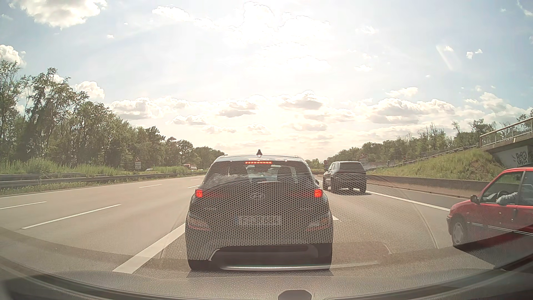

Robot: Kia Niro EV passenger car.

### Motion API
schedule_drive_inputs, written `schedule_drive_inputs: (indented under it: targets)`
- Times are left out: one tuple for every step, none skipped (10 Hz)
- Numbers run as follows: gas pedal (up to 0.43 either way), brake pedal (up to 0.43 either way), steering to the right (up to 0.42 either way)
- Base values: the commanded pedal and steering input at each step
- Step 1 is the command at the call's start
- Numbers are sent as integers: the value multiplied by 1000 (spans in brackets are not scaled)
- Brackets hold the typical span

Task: Follow the waypoints while adhering to traffic rules and regulations

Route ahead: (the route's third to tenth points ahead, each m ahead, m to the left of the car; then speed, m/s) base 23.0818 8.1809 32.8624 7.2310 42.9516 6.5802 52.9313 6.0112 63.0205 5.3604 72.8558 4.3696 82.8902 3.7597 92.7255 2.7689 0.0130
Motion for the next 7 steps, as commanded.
schedule_drive_inputs:
  targets:
    - [0,293,0]
    - [0,293,0]
    - [0,293,0]
    - [0,287,0]
    - [0,287,0]
    - [0,287,0]
    - [0,287,0]
